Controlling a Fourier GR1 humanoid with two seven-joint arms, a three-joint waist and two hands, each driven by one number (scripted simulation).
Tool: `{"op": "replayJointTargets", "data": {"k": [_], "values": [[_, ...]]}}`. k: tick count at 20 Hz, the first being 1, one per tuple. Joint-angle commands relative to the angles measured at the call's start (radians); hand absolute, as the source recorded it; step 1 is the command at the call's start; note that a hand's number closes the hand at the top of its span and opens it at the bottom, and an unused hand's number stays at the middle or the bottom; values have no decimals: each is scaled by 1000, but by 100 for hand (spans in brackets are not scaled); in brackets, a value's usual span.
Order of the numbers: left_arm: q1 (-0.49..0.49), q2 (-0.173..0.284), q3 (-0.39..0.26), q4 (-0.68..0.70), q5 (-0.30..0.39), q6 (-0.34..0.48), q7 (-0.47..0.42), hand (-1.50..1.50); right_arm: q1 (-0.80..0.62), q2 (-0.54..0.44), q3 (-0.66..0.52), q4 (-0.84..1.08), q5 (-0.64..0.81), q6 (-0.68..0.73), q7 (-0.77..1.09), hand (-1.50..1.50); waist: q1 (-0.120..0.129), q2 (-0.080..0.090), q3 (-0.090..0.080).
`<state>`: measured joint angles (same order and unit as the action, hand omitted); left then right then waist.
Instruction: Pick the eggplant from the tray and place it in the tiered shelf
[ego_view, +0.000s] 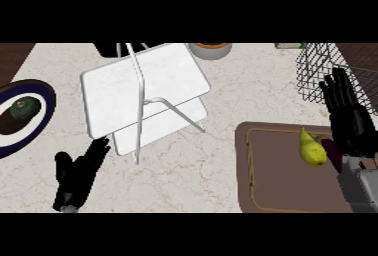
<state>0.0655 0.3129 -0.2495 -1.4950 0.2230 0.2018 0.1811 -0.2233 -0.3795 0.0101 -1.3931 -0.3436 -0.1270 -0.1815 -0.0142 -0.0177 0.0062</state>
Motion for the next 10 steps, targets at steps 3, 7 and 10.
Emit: {"op": "replayJointTargets", "data": {"k": [3, 7, 10], "values": [[-39, 53, 17, -5, -42, -31, -35, 0, 43, -268, -120, 138, 9, 112, 121, -150, 2, 22, -6], [-45, 77, -2, -23, -78, -40, -72, 0, 185, -544, -39, 280, 302, 87, 196, -150, -8, 60, -20], [-61, 88, -6, 29, -64, -110, -101, 0, 86, -463, -200, 521, 57, 222, 164, 150, 26, 30, -3]]}}
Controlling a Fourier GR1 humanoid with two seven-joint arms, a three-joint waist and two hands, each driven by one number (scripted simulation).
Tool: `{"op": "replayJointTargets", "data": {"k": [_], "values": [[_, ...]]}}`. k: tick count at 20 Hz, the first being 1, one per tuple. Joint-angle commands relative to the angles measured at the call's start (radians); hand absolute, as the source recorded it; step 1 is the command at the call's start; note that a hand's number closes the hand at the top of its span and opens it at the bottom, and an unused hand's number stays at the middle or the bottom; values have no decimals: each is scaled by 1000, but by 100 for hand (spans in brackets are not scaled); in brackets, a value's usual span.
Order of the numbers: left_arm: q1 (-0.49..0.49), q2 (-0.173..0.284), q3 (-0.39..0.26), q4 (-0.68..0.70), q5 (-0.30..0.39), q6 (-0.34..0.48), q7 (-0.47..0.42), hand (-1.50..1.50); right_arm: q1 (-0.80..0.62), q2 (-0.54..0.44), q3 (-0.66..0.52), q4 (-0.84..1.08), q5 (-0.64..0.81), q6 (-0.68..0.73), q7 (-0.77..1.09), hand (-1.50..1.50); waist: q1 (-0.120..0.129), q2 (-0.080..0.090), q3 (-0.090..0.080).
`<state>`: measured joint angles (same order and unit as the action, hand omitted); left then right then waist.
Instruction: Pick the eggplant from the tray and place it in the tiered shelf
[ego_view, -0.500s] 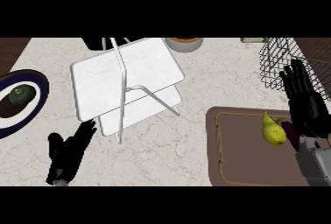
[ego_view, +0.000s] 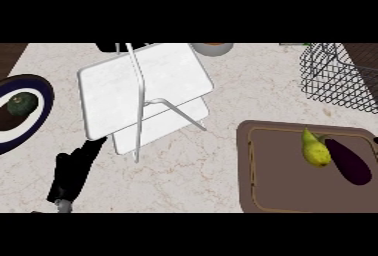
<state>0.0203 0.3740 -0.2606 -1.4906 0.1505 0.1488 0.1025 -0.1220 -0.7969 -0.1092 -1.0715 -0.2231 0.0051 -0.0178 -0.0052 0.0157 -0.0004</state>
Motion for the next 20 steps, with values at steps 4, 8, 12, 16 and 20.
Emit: {"op": "replayJointTargets", "data": {"k": [4, 8, 12, 16, 20], "values": [[-51, -15, -9, 64, -19, -37, -23, 0, -62, -12, -90, 332, -134, 343, -168, -150, 21, -7, 4], [-17, -8, 4, 99, -16, -76, -95, 0, -96, -104, -59, 353, -91, 545, -250, -150, 23, -11, 3], [-37, -13, 28, 129, -19, -82, -84, 0, -180, -152, -22, 283, -93, 644, -93, -150, 16, -15, 0], [-72, -36, 0, 105, -31, -69, -32, 0, -231, -187, 117, 137, -8, 673, 99, -150, 18, -17, -3], [-61, -34, 5, 114, -34, -69, -53, 0, -246, -304, 244, 3, 248, 583, 104, -150, 27, -18, -4]]}}
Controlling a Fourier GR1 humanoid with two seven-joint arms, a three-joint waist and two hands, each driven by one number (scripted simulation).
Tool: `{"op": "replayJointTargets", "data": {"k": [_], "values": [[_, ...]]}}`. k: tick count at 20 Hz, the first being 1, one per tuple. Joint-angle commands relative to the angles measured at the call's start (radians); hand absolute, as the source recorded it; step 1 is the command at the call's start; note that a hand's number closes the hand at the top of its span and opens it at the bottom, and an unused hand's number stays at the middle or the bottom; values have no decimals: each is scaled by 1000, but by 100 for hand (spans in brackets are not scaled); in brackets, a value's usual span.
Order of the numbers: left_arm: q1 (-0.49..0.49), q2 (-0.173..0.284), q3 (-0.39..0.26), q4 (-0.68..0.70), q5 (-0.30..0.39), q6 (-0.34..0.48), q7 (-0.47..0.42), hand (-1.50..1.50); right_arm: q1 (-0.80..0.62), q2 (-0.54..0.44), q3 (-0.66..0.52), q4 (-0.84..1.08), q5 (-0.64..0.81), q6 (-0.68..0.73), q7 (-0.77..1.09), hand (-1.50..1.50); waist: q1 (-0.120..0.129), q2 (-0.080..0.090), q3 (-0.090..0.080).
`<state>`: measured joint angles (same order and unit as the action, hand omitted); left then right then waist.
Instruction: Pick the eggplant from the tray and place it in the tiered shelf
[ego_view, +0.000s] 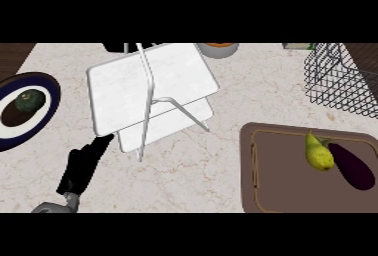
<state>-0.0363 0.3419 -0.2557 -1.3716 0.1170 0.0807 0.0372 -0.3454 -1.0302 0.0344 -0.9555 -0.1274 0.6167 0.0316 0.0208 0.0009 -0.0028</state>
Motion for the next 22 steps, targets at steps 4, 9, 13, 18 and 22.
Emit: {"op": "replayJointTargets", "data": {"k": [4, 9, 13, 18, 22], "values": [[-8, -4, 18, 47, 8, -23, -28, 0, -62, -31, 192, -173, 306, -124, 173, -150, 2, 3, 1], [72, 4, 5, -81, -20, -7, 5, 0, -123, 151, 236, -286, 316, -108, 437, -150, -6, -3, 2], [11, -28, 25, -68, -16, -17, 62, 0, -130, 238, 229, -289, 318, -45, 522, -150, -16, -2, 2], [8, -33, 56, 15, -36, -42, 2, 0, -49, 318, 250, -371, 368, -53, 655, -150, -21, -2, 2], [-45, -64, 96, 80, -48, -56, -23, 0, -40, 321, 205, -340, 423, -6, 650, -150, -22, 0, 2]]}}
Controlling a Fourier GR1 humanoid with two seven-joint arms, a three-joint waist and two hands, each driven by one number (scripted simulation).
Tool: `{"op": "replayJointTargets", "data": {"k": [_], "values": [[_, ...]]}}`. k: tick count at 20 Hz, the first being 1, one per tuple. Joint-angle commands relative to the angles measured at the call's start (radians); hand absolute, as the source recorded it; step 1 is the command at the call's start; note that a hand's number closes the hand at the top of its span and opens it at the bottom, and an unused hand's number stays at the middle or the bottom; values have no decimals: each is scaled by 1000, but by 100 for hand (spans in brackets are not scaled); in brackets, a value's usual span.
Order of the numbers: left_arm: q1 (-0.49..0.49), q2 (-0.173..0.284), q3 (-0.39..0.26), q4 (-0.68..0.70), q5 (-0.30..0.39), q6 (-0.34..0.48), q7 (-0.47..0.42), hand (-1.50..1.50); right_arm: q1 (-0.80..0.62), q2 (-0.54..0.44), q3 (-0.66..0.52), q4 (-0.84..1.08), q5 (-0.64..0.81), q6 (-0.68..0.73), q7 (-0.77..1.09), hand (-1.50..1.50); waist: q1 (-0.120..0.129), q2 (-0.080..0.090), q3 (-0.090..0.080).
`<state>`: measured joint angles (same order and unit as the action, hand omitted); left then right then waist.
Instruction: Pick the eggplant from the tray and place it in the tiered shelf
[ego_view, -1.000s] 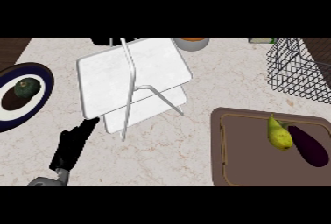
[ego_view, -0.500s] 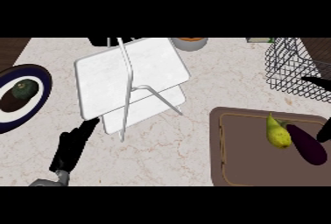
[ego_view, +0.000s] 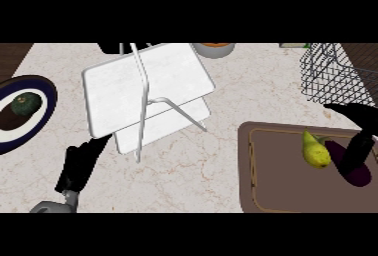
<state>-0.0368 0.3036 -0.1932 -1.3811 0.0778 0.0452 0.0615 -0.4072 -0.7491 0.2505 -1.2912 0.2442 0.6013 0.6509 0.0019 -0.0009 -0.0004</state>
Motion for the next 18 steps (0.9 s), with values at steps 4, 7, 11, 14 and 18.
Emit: {"op": "replayJointTargets", "data": {"k": [4, 7, 11, 14, 18], "values": [[40, -12, 32, 0, -22, -38, -21, 0, 91, 27, -45, -104, 95, 28, 68, -150, -4, -1, 0], [26, -36, 36, 16, -41, -26, -19, 0, 158, 47, -25, -144, 168, -18, 35, -150, -8, -1, 0], [37, -53, 47, 15, -83, -38, -44, 0, 100, 103, -72, -105, 233, 33, 57, -150, -1, 0, 0], [-11, -20, 108, 87, -53, -94, -64, 0, 99, 76, -80, 22, 304, 5, -82, -150, 1, 2, 0], [95, -69, 50, -47, -94, -59, -11, 0, 85, 147, -46, 25, 369, 15, -40, -150, 7, 1, 1]]}}
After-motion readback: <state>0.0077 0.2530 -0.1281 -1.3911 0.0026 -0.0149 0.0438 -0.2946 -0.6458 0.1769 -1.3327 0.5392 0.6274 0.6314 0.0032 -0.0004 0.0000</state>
